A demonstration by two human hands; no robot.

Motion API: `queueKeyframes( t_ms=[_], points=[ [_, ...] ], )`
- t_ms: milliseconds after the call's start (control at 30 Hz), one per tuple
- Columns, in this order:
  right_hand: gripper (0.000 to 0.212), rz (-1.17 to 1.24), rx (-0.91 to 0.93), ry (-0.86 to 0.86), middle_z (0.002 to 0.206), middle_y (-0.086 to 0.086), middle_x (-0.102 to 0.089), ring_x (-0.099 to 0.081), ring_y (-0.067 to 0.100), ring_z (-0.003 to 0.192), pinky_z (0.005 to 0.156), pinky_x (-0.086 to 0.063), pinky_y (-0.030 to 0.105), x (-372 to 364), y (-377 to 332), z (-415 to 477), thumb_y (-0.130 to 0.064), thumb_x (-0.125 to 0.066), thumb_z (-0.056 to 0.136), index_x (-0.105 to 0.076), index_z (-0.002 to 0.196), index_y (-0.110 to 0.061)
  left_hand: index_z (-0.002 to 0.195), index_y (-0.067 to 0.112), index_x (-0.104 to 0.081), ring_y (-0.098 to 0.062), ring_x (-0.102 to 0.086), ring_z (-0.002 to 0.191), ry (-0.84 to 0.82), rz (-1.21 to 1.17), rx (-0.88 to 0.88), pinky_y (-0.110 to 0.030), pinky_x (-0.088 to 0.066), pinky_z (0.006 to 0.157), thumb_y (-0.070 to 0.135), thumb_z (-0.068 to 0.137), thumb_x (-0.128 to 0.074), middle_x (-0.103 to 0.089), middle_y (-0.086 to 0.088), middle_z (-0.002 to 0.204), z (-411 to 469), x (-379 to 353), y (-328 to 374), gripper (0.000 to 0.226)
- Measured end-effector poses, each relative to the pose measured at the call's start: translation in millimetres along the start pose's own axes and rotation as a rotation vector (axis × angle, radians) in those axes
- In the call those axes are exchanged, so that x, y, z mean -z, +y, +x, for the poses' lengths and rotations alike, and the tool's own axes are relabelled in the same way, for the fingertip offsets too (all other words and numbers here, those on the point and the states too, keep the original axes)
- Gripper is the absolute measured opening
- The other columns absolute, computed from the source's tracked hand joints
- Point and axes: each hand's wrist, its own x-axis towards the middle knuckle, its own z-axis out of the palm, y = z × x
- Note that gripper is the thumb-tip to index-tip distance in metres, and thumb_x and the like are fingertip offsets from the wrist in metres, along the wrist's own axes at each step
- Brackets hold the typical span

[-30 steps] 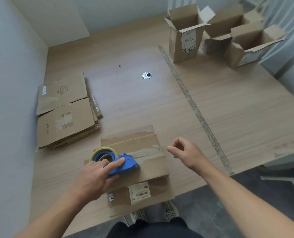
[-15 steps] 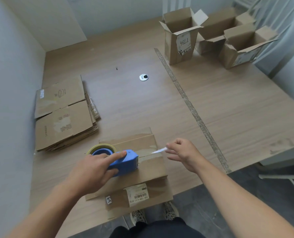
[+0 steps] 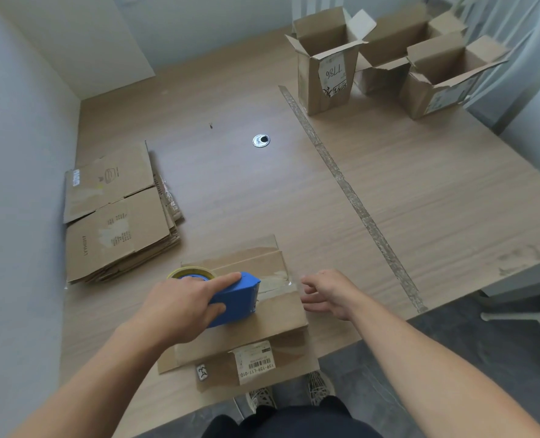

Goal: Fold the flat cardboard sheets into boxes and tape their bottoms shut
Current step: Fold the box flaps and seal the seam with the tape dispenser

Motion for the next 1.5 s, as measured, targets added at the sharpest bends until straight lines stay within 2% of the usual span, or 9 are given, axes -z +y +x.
queueKeyframes(
  t_ms=[300, 433, 467, 533, 633, 1000, 1233, 1367, 1500],
  points=[
    [0.034, -0.219, -0.241, -0.05, 0.096, 0.001, -0.059, -0.063, 0.018, 0.076, 0.083, -0.055, 0.038, -13, -3, -2, -0.045, -0.066, 0.08, -0.064, 0.103, -0.021, 0.147, 0.062, -0.003, -0.022, -0.062, 0.102, -0.021, 0.006, -0.003, -0.033, -0.052, 0.076, 0.054, 0.1, -0.036, -0.059, 0.006, 0.129, 0, -1, 1, 0.057],
    [0.07, -0.508, 0.036, 0.123, 0.126, 0.014, -0.051, -0.058, 0.028, 0.108, 0.087, -0.044, 0.034, -10, -10, -5, -0.047, -0.071, 0.077, -0.048, 0.137, -0.021, 0.147, 0.061, -0.006, -0.021, -0.06, 0.109, -0.015, 0.004, -0.005, -0.032, -0.049, 0.077, 0.053, 0.1, -0.037, -0.058, 0.006, 0.133, 3, 2, 1, 0.057],
    [0.064, -0.592, 0.137, 0.174, 0.127, 0.012, -0.053, -0.056, 0.029, 0.113, 0.088, -0.043, 0.031, -8, -12, -8, -0.045, -0.071, 0.08, -0.05, 0.135, -0.019, 0.147, 0.061, -0.006, -0.021, -0.059, 0.112, -0.013, 0.002, -0.003, -0.032, -0.048, 0.077, 0.053, 0.1, -0.037, -0.057, 0.006, 0.134, 4, 2, 1, 0.057],
    [0.029, -0.657, 0.286, 0.203, 0.103, 0.004, -0.062, -0.059, 0.025, 0.099, 0.082, -0.046, 0.032, -8, -12, -15, -0.041, -0.065, 0.088, -0.062, 0.101, -0.015, 0.147, 0.061, -0.007, -0.021, -0.058, 0.115, -0.011, -0.002, -0.003, -0.032, -0.046, 0.077, 0.054, 0.1, -0.038, -0.057, 0.006, 0.134, 4, 2, 1, 0.057],
    [0.036, -0.67, 0.373, 0.178, 0.076, 0.001, -0.06, -0.056, 0.021, 0.077, 0.067, -0.043, 0.034, -20, -11, -25, -0.042, -0.053, 0.096, -0.051, 0.072, -0.015, 0.148, 0.061, -0.008, -0.02, -0.058, 0.114, -0.003, -0.008, -0.009, -0.033, -0.043, 0.074, 0.054, 0.099, -0.038, -0.059, 0.007, 0.131, 6, 0, -1, 0.057],
    [0.025, -0.634, 0.409, 0.269, 0.091, -0.001, -0.065, -0.059, 0.023, 0.09, 0.074, -0.045, 0.031, -29, 8, -16, -0.045, -0.063, 0.091, -0.059, 0.088, -0.021, 0.143, 0.064, -0.028, -0.014, -0.049, 0.085, -0.01, -0.204, -0.013, -0.031, -0.037, 0.068, 0.055, 0.094, -0.046, -0.065, 0.005, 0.113, -5, 3, -15, 0.053],
    [0.024, -0.479, 0.331, 0.193, 0.085, 0.001, -0.068, -0.066, 0.025, 0.091, 0.083, -0.051, 0.039, -21, 2, -12, -0.041, -0.074, 0.085, -0.067, 0.087, -0.017, 0.113, 0.074, -0.047, -0.005, -0.058, 0.098, -0.131, -0.54, 0.03, -0.032, -0.049, 0.088, 0.07, 0.062, -0.038, -0.065, 0.018, 0.116, -30, -8, -89, 0.052],
    [0.023, -0.336, 0.277, 0.151, 0.083, 0.001, -0.063, -0.057, 0.014, 0.075, 0.065, -0.042, 0.027, -40, -4, -27, -0.031, -0.07, 0.09, -0.061, 0.09, -0.01, 0.097, 0.082, -0.05, 0.008, -0.056, 0.098, -0.16, -0.686, 0.019, -0.02, -0.044, 0.086, 0.057, 0.071, -0.05, -0.065, 0.03, 0.111, -42, -22, -109, 0.037],
    [0.017, -0.19, 0.133, 0.088, 0.09, 0.0, -0.06, -0.051, 0.01, 0.073, 0.056, -0.031, 0.025, -55, -7, -36, -0.026, -0.064, 0.096, -0.055, 0.096, -0.012, 0.101, 0.069, -0.059, 0.01, -0.056, 0.096, -0.167, -0.774, 0.05, -0.016, -0.041, 0.08, 0.052, 0.071, -0.053, -0.066, 0.028, 0.108, -41, -38, -125, 0.035]
  ],
)
